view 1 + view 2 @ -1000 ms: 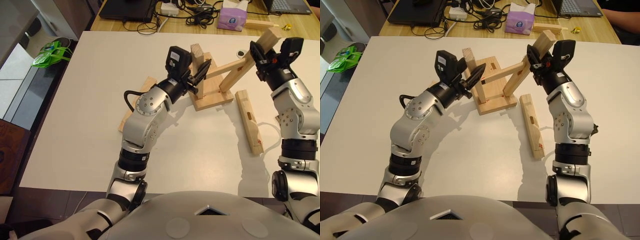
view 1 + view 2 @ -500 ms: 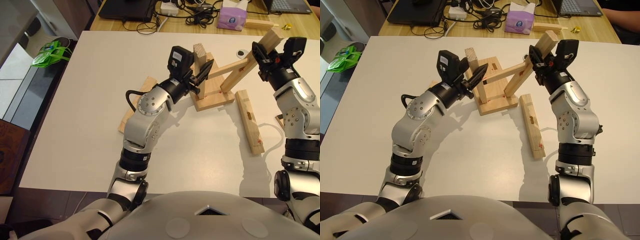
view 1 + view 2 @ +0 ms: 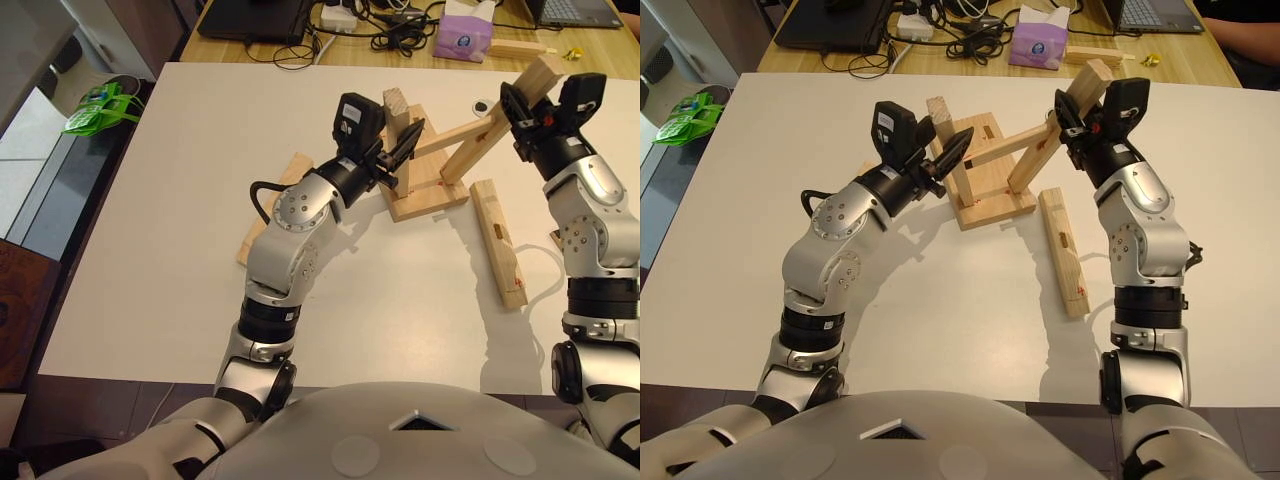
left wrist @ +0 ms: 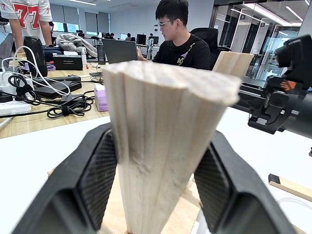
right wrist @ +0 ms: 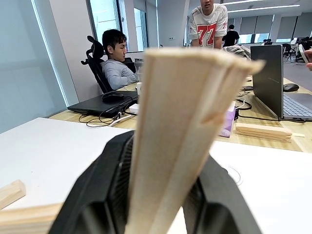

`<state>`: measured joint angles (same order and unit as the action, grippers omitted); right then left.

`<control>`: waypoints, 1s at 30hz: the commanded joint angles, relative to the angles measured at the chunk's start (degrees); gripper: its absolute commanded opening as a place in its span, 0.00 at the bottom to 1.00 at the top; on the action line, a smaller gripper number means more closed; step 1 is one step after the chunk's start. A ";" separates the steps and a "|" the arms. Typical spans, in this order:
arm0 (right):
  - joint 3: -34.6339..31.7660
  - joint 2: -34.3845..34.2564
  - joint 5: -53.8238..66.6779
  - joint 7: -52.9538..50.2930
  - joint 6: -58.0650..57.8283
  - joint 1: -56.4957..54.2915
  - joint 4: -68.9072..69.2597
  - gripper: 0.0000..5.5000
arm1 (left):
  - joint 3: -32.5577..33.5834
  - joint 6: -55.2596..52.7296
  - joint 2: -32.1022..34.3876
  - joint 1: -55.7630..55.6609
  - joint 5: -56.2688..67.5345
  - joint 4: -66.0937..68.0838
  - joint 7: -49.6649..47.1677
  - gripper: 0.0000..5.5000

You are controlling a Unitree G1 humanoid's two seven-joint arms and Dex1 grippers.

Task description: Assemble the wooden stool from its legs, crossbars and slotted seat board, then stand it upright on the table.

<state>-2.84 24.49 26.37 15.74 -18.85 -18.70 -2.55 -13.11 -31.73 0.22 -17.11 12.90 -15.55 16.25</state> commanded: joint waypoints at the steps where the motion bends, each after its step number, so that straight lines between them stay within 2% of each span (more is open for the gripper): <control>1: 4.59 1.76 -8.98 -0.22 -3.33 5.02 -6.13 0.37 | -0.61 -1.21 -0.28 -0.92 0.78 0.77 0.86 0.40; 8: 1.49 -0.76 -10.33 0.10 3.29 4.49 -7.87 0.60 | -0.31 -0.79 -0.40 -1.31 0.44 0.86 0.17 0.40; 20: -5.82 -3.96 -8.69 -0.26 15.79 -1.77 -5.81 0.60 | 0.72 0.18 -1.05 -2.06 0.33 0.83 -0.88 0.40; 25: -6.77 -3.46 -9.11 -0.21 14.99 -3.90 -2.51 0.60 | 0.75 0.14 -0.77 -1.99 0.00 0.86 -1.05 0.40; 30: -3.99 -2.21 -12.87 0.92 8.91 -1.73 -5.05 0.60 | 0.79 0.07 -0.76 -2.18 -0.06 0.89 -1.15 0.40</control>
<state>-7.42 20.82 15.25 16.84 -6.61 -20.42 -6.56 -12.66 -31.63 -0.79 -19.12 12.97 -14.74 15.31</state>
